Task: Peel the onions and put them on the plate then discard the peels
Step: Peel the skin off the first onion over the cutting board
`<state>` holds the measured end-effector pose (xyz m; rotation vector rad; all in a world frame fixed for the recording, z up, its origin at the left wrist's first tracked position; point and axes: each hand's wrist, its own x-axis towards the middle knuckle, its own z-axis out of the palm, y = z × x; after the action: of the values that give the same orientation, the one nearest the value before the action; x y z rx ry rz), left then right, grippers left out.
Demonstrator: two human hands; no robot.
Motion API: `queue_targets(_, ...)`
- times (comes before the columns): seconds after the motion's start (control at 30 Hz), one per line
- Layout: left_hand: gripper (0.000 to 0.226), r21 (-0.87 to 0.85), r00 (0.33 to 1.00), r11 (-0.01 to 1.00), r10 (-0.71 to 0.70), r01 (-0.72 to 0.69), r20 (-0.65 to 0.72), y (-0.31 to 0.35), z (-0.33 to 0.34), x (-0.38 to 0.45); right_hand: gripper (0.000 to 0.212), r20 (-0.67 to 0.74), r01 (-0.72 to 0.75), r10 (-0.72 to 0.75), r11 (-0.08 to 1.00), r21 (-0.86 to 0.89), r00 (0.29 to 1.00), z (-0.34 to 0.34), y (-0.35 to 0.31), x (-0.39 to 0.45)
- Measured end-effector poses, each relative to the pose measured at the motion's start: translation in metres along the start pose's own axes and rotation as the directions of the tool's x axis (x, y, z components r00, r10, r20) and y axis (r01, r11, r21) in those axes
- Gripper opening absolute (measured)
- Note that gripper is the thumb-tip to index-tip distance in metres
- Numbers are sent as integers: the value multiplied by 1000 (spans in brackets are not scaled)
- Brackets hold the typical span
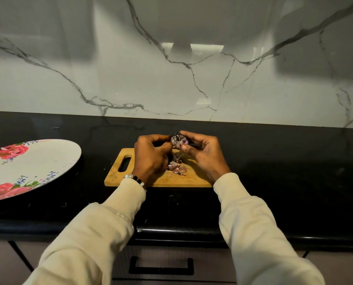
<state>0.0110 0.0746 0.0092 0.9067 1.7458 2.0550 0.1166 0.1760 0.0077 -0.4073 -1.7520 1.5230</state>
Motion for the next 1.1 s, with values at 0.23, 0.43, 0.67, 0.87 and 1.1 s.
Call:
queue_targets(0.23, 16, -55, 1000, 998, 0, -1, -25, 1, -1, 0, 38, -15, -87, 91, 985, 149, 996, -2, -3, 0)
queue_targets(0.43, 9, -33, 999, 998, 53, -54, -7, 6, -1, -3, 37, -56, -87, 93, 990, 108, 994, -2, -2, 1)
queue_targets(0.67, 15, 44, 1000, 999, 19, -18, -20, -1, -1, 1, 38, -45, -54, 55, 998, 27, 997, -2, -2, 1)
queue_targets(0.87, 15, -3, 997, 999, -54, 54, -60, -5, -1, 4, 40, -10, -30, 30, 1000, 0, 999, 5, 3, 1)
queue_targets(1.1, 18, -108, 997, 992, -71, 67, -29, -8, -2, 11, 35, -44, -76, 86, 980, 185, 995, 9, 3, 4)
